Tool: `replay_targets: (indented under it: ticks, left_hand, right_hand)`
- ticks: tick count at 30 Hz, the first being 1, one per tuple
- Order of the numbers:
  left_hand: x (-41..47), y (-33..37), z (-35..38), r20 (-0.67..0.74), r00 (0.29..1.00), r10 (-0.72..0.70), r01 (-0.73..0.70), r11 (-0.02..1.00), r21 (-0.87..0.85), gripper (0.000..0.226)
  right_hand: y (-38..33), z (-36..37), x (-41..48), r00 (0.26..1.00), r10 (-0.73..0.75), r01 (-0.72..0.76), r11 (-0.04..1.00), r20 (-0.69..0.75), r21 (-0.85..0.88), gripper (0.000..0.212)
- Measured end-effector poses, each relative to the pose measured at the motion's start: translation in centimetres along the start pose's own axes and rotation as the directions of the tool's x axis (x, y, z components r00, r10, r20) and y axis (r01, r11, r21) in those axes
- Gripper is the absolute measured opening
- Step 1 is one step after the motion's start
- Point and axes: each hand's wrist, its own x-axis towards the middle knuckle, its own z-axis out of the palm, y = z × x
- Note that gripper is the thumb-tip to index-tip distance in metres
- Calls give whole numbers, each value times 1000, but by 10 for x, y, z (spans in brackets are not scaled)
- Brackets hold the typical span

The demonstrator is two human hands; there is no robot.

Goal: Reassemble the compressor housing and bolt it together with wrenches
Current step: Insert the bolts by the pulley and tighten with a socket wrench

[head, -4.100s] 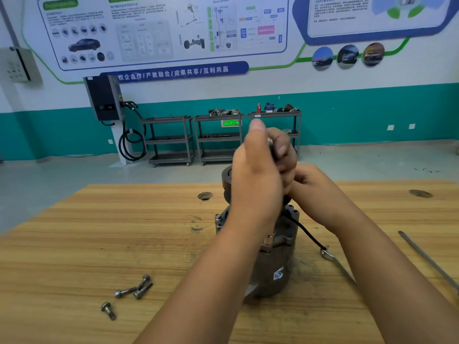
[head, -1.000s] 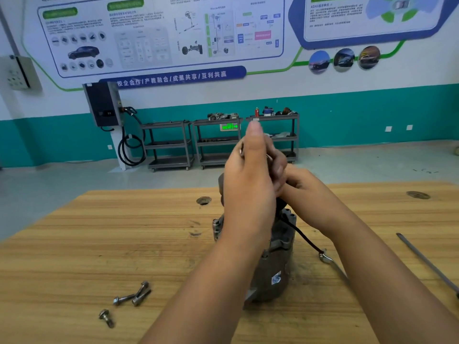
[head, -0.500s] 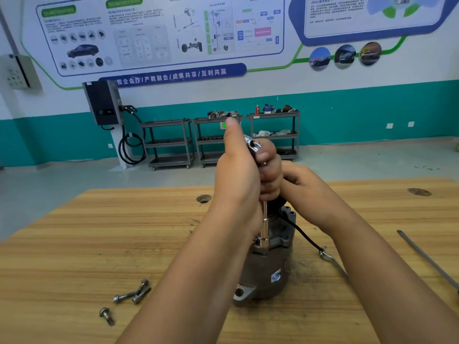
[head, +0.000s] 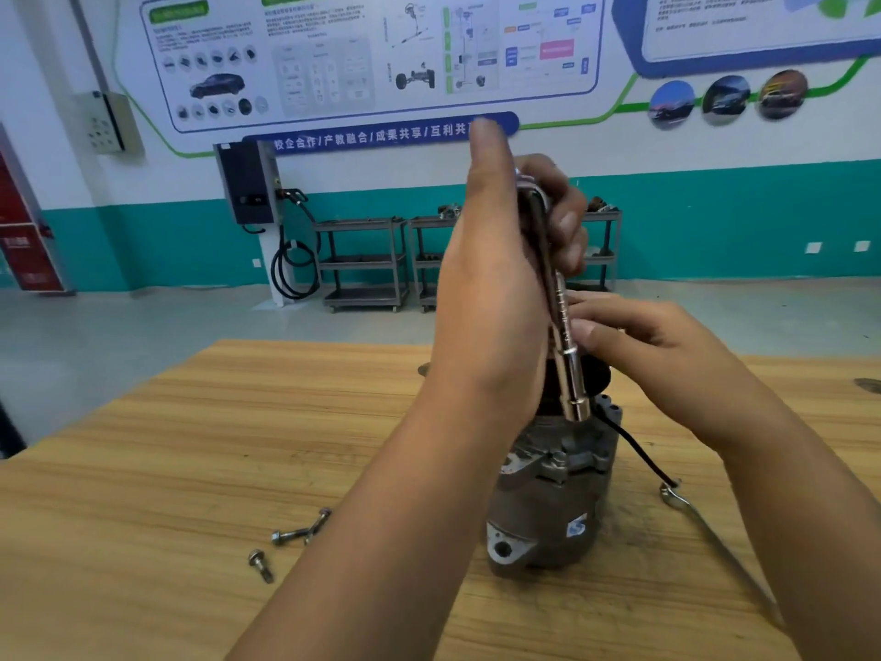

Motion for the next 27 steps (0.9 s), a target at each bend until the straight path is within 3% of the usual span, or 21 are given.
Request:
replay_targets:
  ticks: [2, 5, 8, 11, 13, 16, 19, 21, 23, 25, 27]
  left_hand:
    - [-6, -4, -2, -3, 1000, 28, -28, 998, 50, 36]
    - [-12, -9, -8, -93, 992, 89, -80, 992, 97, 31]
    - [-18, -10, -9, -157, 985, 70, -53, 992, 114, 27]
    - [-28, -10, -9, -108, 993, 35, -6, 965, 261, 26]
    - [-37, -8, -19, -40, 998, 54, -29, 881, 472, 29]
    - [-57, 1, -48, -35, 974, 222, -92, 537, 839, 15]
    - [-79, 7, -95, -314, 941, 129, 267, 289, 919, 20]
    - [-95, 8, -134, -452, 888, 83, 457, -60, 887, 9]
    - [-113, 8, -168, -577, 815, 50, 542, -417, 730, 27]
    - [-129, 9, -191, -703, 711, 21, 575, -592, 565, 43]
    - [-140, 7, -205, -749, 663, -6, 566, -651, 506, 45]
  right_hand:
    - [-11, -1, -2, 999, -51, 51, 997, 1, 49, 29]
    - [-25, -4, -6, 987, -92, 69, 983, 133, 168, 25]
    - [-33, 0, -9, 974, -68, 45, 993, 218, 112, 16]
    - [-38, 3, -8, 977, -79, 72, 996, 199, 43, 19]
    - [-36, 2, -8, 983, -49, 43, 998, 176, 39, 13]
    - [-28, -3, -7, 997, -1, -6, 996, 80, 86, 9]
    - [-26, -10, -6, 1000, 15, -16, 990, 6, 139, 19]
    - [-25, -12, -6, 999, 33, -32, 986, -3, 165, 22]
    - [-23, -13, -6, 999, 43, -41, 987, -10, 158, 22]
    - [-23, -12, -5, 999, 48, -48, 987, -1, 151, 21]
    - [-23, -11, -5, 999, 46, -49, 990, 25, 136, 20]
